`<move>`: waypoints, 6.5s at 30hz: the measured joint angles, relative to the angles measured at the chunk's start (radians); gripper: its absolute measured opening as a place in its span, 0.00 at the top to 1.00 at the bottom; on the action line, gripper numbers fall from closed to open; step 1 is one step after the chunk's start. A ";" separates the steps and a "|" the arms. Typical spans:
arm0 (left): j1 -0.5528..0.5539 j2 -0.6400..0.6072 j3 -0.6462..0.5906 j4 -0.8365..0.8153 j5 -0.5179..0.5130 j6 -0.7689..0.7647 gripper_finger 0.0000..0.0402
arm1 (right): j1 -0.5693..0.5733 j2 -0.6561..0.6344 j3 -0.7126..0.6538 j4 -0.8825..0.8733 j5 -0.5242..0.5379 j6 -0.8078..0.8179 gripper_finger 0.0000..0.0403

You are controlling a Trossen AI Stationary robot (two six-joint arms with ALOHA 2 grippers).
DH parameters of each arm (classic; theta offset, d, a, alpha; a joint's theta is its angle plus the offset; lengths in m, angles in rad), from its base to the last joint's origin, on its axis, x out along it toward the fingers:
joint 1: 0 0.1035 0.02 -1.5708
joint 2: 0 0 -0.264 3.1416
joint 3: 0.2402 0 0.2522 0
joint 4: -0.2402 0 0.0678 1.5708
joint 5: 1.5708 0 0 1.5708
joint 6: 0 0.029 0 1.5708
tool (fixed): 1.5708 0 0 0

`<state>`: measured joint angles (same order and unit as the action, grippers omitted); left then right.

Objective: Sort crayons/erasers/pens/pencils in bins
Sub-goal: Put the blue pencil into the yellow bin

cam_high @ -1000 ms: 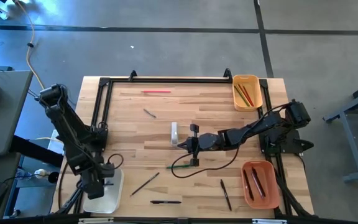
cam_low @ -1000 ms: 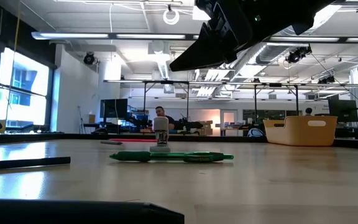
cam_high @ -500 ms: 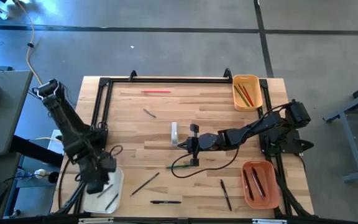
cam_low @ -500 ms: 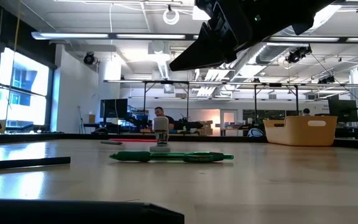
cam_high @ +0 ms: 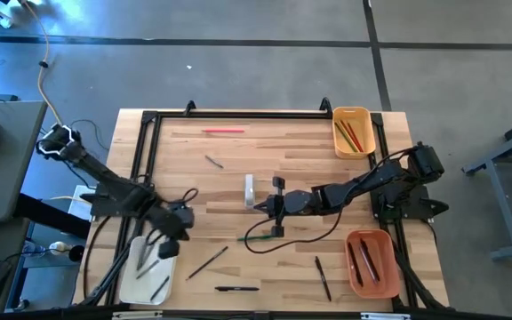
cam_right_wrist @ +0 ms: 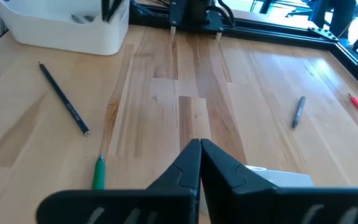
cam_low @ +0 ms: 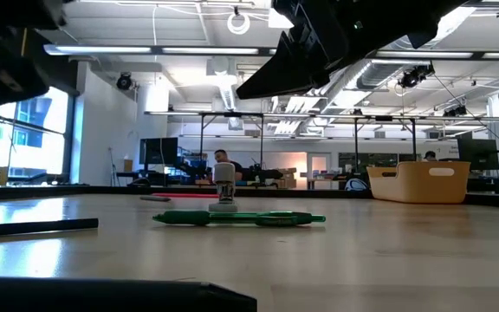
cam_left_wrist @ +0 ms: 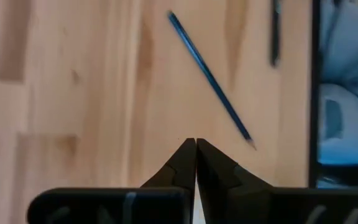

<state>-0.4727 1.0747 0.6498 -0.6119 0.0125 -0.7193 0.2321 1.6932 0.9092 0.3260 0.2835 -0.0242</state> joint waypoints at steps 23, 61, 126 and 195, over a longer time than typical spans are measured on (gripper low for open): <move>-0.062 0.538 0.319 0.024 -0.111 -0.232 0.85 | 0.014 0.000 0.000 -0.029 0.002 -0.008 1.00; -0.070 0.770 0.392 -0.013 -0.099 0.016 0.99 | 0.050 -0.064 -0.002 -0.111 0.051 0.024 1.00; 0.114 0.726 0.389 0.196 -0.050 0.323 1.00 | 0.256 0.372 0.076 0.176 0.085 0.427 0.65; 0.341 -0.133 -0.380 1.375 -0.269 0.694 1.00 | 0.219 -0.100 0.096 -0.581 0.365 0.639 0.99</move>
<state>-0.1315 0.9419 0.2698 0.7633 -0.2570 -0.0253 0.4515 1.5931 1.0054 -0.2546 0.6489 0.6150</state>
